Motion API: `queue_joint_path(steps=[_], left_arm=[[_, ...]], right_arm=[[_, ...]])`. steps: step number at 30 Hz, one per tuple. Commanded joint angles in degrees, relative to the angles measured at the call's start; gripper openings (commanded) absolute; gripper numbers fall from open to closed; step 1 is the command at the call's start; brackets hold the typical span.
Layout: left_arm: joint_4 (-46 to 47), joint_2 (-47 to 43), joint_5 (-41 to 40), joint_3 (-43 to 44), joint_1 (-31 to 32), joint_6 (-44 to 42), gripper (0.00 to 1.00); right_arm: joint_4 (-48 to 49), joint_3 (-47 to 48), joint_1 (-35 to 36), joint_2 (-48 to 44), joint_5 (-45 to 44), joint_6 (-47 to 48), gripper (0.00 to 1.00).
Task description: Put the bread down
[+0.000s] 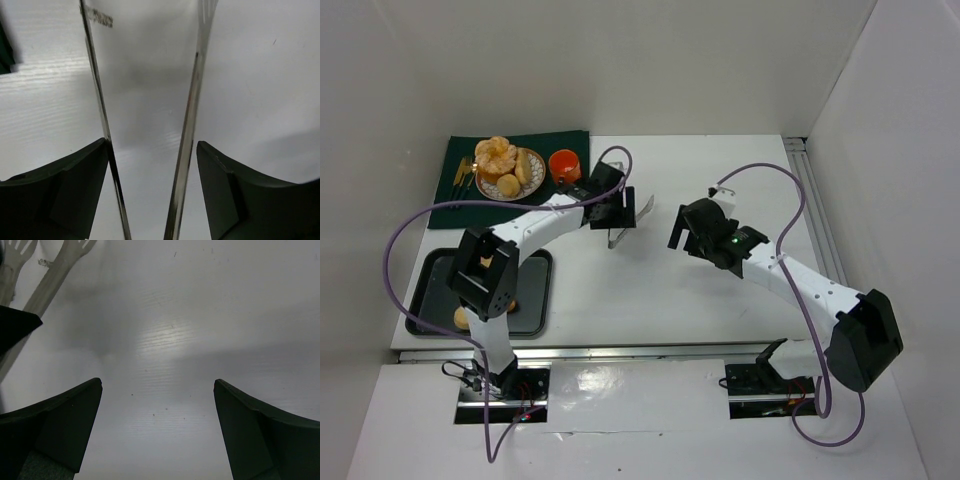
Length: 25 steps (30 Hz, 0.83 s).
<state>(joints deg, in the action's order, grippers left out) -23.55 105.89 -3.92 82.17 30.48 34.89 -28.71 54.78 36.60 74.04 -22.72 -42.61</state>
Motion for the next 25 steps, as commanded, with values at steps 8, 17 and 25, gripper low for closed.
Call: queue_joint_path(steps=[8,17,25], left_arm=[[-8.9,-4.5,-5.3,3.6,1.7,0.4,0.95],[-17.2,-17.6,-10.9,8.2,-2.2,-6.1,0.99],[-18.3,-27.1,-13.7,2.1,-8.7,-7.3,0.99]], right_arm=[[-2.4,1.9,0.0,0.1,-2.7,-0.6,1.0],[-4.2,3.5,-0.6,1.3,-5.2,-1.2,1.0],[-3.4,2.4,-0.6,0.8,-5.1,-2.0,1.0]])
